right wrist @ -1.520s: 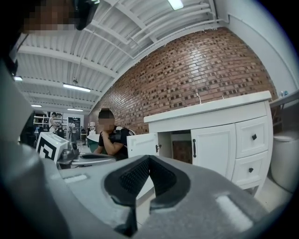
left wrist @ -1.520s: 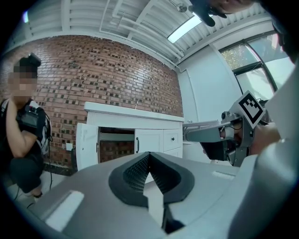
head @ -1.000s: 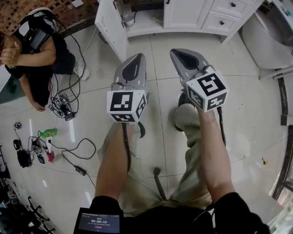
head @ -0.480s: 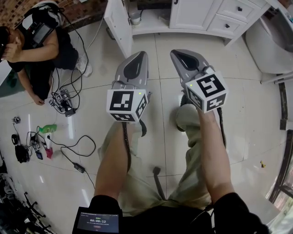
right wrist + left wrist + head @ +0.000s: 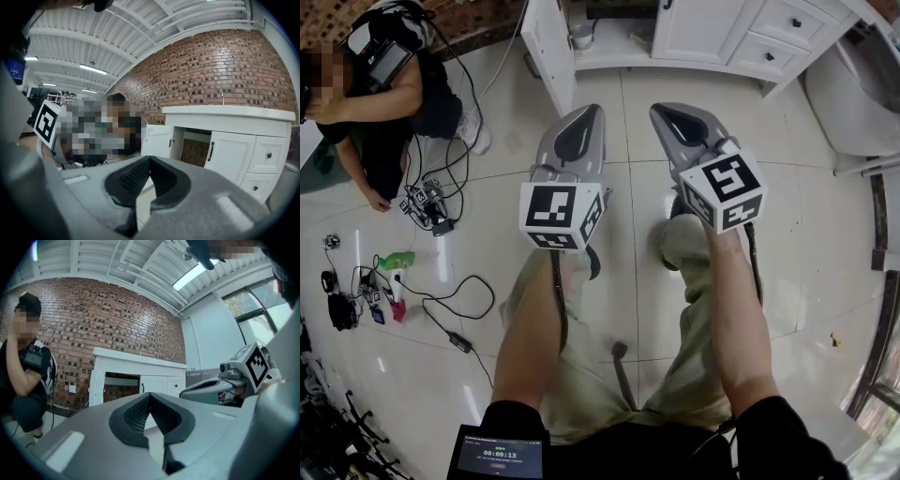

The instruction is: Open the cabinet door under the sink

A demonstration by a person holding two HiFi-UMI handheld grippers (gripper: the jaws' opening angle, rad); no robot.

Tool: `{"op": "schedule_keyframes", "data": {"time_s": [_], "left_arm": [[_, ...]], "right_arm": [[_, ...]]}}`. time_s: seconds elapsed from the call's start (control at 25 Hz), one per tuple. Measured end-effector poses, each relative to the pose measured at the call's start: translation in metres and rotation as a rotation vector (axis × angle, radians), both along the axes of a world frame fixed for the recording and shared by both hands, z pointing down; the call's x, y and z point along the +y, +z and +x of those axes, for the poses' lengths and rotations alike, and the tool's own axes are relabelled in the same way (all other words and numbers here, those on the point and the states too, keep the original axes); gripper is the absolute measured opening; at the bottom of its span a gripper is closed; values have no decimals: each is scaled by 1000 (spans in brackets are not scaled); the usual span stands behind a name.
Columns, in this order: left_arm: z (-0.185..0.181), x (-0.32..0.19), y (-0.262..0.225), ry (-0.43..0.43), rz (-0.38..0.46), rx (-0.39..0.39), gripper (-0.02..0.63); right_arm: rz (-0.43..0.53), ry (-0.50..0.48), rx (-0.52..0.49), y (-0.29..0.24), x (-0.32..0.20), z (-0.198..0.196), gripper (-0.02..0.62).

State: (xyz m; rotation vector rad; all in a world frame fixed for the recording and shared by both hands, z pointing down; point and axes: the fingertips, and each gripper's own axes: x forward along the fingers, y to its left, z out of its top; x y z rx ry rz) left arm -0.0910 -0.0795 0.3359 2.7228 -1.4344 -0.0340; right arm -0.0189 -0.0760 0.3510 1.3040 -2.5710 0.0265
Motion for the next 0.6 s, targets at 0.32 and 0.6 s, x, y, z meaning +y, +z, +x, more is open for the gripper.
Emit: {"op": "schedule_keyframes", "data": {"time_s": [0.32, 0.6], "left_arm": [[0, 0, 1, 4, 0, -12, 17], [1, 1, 3, 2, -4, -17, 17]], "right_arm": [[0, -3, 6, 0, 0, -3, -8], [-1, 8, 7, -1, 0, 1, -8]]}}
